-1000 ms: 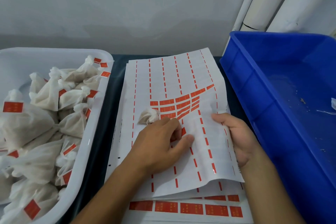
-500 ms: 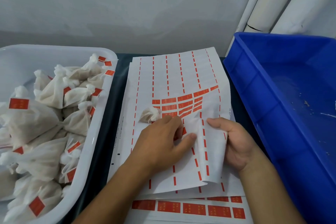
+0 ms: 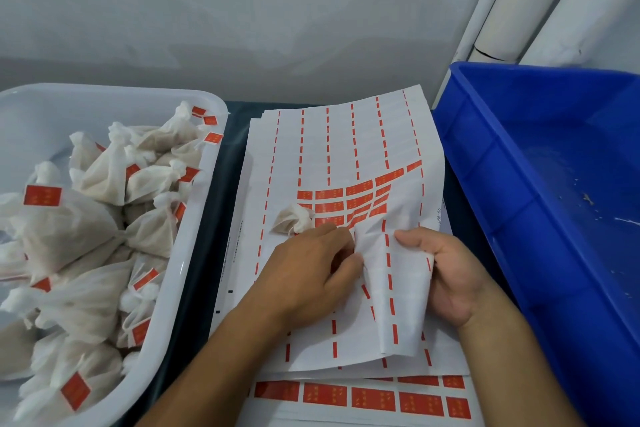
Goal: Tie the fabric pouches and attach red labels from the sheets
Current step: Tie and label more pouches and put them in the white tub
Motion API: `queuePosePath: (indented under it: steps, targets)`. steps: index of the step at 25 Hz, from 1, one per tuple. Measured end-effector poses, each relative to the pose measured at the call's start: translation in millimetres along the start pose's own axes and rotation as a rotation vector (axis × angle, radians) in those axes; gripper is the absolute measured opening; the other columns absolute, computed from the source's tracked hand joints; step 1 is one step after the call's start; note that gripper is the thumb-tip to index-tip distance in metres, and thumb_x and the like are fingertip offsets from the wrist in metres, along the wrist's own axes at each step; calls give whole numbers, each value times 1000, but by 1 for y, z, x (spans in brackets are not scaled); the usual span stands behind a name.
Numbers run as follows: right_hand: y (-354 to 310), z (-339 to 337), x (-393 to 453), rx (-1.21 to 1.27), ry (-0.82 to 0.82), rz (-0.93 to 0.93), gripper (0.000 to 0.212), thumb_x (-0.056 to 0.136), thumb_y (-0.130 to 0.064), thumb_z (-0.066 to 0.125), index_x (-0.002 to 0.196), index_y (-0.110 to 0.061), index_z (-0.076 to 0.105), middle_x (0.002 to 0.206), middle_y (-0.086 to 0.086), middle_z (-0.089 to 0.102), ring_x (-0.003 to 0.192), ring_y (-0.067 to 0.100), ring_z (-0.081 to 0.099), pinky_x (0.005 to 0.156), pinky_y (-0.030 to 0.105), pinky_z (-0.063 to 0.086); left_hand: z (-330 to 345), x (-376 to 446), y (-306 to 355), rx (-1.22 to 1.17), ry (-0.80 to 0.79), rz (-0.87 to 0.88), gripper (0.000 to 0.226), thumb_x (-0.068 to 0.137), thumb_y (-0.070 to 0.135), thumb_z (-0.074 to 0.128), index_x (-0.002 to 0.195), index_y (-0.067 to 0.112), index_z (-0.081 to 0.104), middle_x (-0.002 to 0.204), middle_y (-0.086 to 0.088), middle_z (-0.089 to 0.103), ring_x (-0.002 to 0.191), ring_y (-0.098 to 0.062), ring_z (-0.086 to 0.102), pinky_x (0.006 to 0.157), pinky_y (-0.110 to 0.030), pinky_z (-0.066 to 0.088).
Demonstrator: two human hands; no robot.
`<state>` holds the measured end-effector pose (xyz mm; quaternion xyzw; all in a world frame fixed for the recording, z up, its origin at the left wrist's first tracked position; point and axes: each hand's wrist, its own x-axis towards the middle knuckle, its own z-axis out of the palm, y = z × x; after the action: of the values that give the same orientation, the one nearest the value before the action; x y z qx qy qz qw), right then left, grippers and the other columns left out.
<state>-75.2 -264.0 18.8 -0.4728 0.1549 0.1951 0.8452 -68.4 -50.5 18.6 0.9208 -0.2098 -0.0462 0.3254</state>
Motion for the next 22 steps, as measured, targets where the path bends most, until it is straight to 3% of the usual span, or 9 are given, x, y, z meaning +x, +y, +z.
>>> queuePosePath:
  steps: [7, 13, 22]
  targets:
    - [-4, 2, -2, -22, 2, -14, 51, 78, -19, 70, 129, -19, 65, 120, 15, 75, 104, 40, 74, 75, 52, 63, -2, 2, -1, -47, -32, -20, 32, 94, 54, 30, 97, 39, 58, 104, 23, 65, 89, -1, 61, 81, -12, 45]
    - [-5, 2, -2, -23, 15, -21, 51, 79, -19, 69, 130, -20, 64, 120, 15, 75, 103, 40, 75, 74, 52, 63, -1, 0, 1, -73, -24, -35, 35, 93, 64, 34, 96, 40, 59, 102, 27, 64, 88, 1, 63, 81, -14, 50]
    - [-7, 1, -4, -32, 32, -32, 53, 75, -20, 72, 128, -21, 65, 117, 14, 76, 98, 38, 76, 69, 49, 63, 2, 2, -3, -73, -44, -63, 25, 103, 53, 38, 99, 40, 59, 105, 27, 64, 89, 2, 62, 76, -6, 40]
